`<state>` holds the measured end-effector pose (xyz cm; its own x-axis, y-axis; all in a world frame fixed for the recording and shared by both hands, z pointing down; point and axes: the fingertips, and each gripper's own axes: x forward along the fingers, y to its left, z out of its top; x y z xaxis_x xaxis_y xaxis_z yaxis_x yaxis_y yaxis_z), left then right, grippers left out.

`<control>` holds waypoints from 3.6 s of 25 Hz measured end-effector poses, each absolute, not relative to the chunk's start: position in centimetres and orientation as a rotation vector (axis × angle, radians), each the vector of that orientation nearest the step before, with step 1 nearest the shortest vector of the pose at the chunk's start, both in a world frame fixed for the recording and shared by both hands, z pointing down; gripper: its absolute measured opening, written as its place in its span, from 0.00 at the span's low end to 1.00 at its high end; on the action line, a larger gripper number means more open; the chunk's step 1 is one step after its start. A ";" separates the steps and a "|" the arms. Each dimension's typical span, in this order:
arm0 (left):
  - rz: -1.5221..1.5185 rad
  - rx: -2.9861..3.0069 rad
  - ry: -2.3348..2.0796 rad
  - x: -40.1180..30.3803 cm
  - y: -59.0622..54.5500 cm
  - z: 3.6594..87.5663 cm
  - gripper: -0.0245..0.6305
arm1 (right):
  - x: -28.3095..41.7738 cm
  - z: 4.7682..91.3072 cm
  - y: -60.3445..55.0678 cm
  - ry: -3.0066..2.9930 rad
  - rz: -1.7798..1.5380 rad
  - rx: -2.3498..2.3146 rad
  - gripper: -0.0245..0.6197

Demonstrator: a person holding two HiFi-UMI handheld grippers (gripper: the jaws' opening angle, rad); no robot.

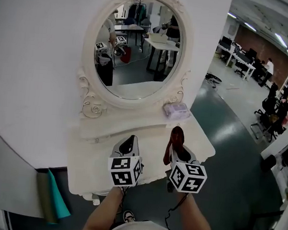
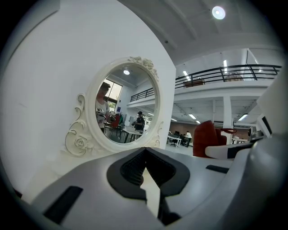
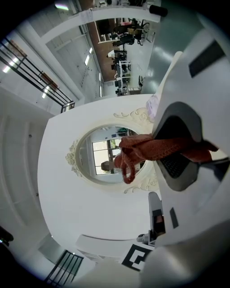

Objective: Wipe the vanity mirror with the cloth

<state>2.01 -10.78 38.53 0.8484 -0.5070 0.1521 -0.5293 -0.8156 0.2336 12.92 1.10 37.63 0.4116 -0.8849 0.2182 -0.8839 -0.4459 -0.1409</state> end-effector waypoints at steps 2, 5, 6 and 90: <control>0.126 2.746 -0.810 2.2 -12.4 38.9 0.04 | 13.4 37.9 -0.6 1.669 -0.418 -2.631 0.13; 0.157 2.717 -0.853 2.0 -14.3 40.1 0.04 | 14.2 39.0 -2.9 1.695 -0.465 -2.611 0.13; 0.167 2.704 -0.876 1.7 -14.9 40.6 0.05 | 14.5 39.4 -3.7 1.705 -0.482 -2.601 0.13; 0.181 2.433 -1.525 -4.1 -38.1 38.6 0.04 | 7.9 37.5 -40.3 2.916 1.967 -2.395 0.13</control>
<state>-4.10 -38.05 38.61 0.4402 -0.8644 0.2431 -0.8973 -0.4132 0.1554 7.90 -40.32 37.52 0.0155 -0.9706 0.2400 -0.1412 0.2355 0.9616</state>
